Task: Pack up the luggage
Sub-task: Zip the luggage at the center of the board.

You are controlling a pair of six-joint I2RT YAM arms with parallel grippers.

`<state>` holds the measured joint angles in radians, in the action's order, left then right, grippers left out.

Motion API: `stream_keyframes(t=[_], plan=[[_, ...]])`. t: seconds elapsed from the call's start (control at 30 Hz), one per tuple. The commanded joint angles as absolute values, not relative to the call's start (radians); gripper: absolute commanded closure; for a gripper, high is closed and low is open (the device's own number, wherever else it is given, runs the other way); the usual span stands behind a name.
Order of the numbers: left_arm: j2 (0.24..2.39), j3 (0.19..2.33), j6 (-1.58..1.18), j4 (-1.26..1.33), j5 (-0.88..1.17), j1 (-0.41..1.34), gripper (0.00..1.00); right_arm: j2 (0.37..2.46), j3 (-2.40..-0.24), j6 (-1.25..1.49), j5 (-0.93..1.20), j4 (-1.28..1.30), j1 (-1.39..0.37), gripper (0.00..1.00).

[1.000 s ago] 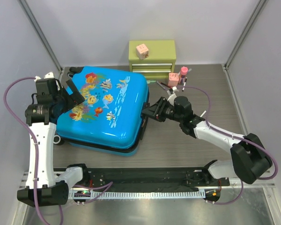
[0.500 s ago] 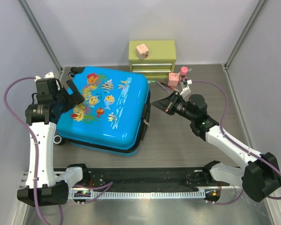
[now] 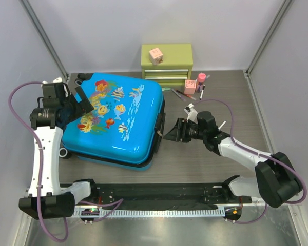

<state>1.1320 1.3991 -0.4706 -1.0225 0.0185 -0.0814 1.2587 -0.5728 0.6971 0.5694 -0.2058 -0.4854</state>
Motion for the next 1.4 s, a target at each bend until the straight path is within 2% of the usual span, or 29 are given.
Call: stream_keyframes(t=[0.0, 0.37, 0.63, 0.97, 1.37], plan=[[1.163, 1.480, -0.405, -1.078, 0.035, -0.081, 0.00, 1.236, -0.652, 0.479, 0.531, -0.124, -0.521, 0.34], [1.152, 1.431, -0.416, -1.049, 0.087, -0.081, 0.00, 1.216, -0.712, 0.192, 0.278, -0.117, -0.679, 0.35], [1.144, 1.428, -0.405, -1.055, 0.081, -0.080, 0.00, 1.239, -0.750, 0.048, 0.123, -0.042, -0.735, 0.39], [1.147, 1.416, -0.408, -1.048, 0.091, -0.081, 0.00, 1.273, -0.779, -0.017, 0.077, -0.018, -0.805, 0.41], [1.144, 1.417, -0.405, -1.051, 0.087, -0.081, 0.00, 1.365, -0.808, -0.066, -0.162, -0.063, -0.867, 0.47]])
